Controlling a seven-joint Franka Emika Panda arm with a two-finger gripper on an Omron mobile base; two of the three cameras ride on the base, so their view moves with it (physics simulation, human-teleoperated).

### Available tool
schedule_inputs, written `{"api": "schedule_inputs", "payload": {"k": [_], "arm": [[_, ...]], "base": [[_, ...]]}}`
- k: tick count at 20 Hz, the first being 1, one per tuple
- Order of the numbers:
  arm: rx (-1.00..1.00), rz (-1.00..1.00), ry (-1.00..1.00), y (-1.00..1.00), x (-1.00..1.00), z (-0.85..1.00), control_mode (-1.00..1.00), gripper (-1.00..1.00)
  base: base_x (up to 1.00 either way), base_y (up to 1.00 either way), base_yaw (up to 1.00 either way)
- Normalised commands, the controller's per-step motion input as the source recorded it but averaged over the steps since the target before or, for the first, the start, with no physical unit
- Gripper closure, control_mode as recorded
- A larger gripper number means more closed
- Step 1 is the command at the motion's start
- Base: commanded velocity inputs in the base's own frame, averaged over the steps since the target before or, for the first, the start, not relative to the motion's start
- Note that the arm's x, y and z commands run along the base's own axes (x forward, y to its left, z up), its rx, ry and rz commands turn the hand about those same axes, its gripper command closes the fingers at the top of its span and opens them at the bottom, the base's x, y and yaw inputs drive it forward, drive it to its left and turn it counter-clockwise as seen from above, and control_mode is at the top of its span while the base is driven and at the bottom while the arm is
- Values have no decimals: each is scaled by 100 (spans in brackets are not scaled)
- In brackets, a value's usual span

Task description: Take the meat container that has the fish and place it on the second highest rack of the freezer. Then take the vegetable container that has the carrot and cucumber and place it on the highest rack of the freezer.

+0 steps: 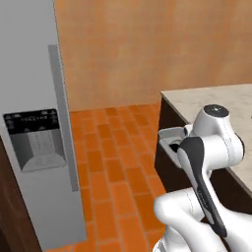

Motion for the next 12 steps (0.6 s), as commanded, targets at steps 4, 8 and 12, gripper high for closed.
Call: {"api": "schedule_inputs", "payload": {"k": [4,8,12], "arm": [[0,0,0,0,0,0,100,100],[0,0,0,0,0,0,100,100],[0,0,0,0,0,0,100,100]], "base": [[100,-14,-3],[100,4,17],[100,-14,51]]}}
